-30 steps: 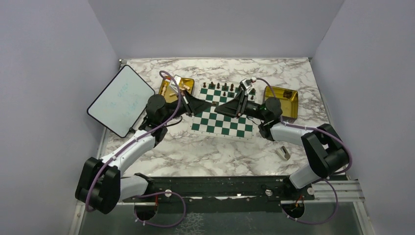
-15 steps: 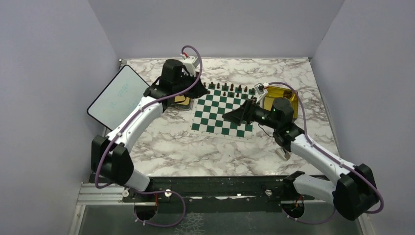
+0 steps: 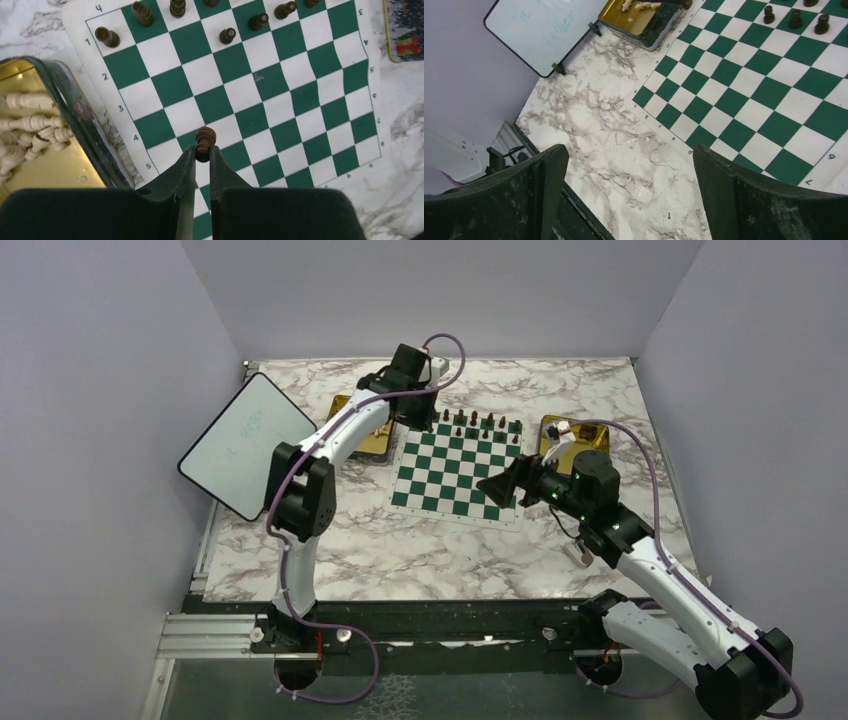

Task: Set up the chess pieces on the board
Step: Place the chess piece on the chessboard.

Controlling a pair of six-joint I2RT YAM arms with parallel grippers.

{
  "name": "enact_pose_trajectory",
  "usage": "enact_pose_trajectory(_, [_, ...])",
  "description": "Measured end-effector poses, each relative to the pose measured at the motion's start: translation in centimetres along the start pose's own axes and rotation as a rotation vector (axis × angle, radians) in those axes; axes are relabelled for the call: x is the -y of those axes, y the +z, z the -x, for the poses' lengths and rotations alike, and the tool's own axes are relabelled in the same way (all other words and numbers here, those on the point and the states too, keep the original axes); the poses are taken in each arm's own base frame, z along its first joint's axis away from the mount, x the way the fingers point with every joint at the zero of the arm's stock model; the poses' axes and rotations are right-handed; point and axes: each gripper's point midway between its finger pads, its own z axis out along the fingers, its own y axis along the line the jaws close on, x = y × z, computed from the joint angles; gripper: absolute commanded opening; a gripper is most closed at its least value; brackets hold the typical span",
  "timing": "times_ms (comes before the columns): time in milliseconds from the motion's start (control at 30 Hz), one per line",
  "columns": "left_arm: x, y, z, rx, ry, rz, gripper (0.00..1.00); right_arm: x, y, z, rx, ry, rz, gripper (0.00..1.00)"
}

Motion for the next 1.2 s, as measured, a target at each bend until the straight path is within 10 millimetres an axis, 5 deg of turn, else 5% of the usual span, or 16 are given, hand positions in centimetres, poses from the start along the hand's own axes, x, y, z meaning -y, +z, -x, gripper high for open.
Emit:
enact_pose_trajectory(233, [0.1,4.7,-0.4,-0.078,0.082,0.081,0.12,0.8,-1.0,0.5,0.030,-0.029,-0.060,1.00])
enact_pose_trajectory(533, [-0.6,7.9,0.0,-0.096,0.165,0.169,0.12,1.5,-1.3,0.3,0.024,-0.045,-0.100,1.00])
enact_pose_trajectory(1200, [-2.0,11.9,-0.2,-0.117,0.272,0.228,0.14,0.2,-2.1,2.5,0.072,-0.068,-0.081,1.00])
